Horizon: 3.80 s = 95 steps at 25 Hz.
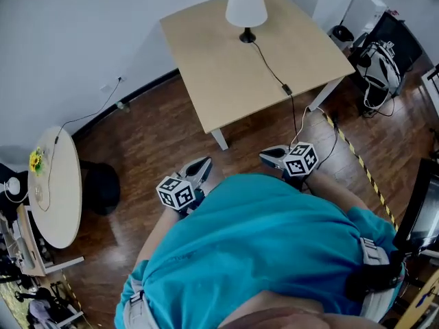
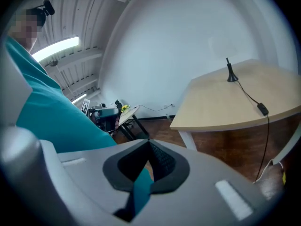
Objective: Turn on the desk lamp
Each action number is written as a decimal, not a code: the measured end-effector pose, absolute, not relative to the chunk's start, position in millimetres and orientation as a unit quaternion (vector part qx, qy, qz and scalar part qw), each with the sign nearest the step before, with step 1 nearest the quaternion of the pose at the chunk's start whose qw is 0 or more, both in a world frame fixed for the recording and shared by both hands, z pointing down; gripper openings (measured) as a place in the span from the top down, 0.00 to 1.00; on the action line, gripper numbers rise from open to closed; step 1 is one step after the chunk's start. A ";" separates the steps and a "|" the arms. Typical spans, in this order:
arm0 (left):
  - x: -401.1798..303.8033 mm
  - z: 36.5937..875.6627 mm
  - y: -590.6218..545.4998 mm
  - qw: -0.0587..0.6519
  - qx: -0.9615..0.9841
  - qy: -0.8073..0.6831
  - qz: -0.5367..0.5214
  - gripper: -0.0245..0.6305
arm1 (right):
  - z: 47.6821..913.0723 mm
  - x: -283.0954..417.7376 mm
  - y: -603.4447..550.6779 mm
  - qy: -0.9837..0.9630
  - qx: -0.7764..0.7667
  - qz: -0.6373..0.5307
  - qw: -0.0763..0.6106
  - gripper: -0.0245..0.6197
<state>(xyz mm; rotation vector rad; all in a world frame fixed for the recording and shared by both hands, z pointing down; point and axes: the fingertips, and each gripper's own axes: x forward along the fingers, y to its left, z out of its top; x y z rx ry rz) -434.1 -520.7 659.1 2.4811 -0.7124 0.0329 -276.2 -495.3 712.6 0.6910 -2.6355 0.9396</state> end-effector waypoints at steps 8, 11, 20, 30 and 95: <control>-428.0 657.8 -617.5 0.304 0.909 -0.284 0.013 0.92 | 731.6 -188.7 -622.6 -0.866 0.324 0.358 0.130 0.96; -414.6 659.5 -650.9 0.299 0.896 -0.329 0.009 0.92 | 757.7 -136.6 -671.5 -0.859 0.338 0.361 0.135 0.96; -264.0 680.1 -750.8 0.308 0.863 -0.399 0.042 0.92 | 828.5 3.5 -799.3 -0.874 0.288 0.336 0.200 0.96; -210.9 711.2 -802.6 0.300 0.856 -0.414 0.078 0.92 | 890.7 59.8 -866.6 -0.861 0.315 0.322 0.235 0.96; -375.3 703.1 -589.5 0.274 0.881 -0.383 0.037 0.92 | 793.8 -182.7 -638.0 -0.910 0.238 0.237 0.244 0.96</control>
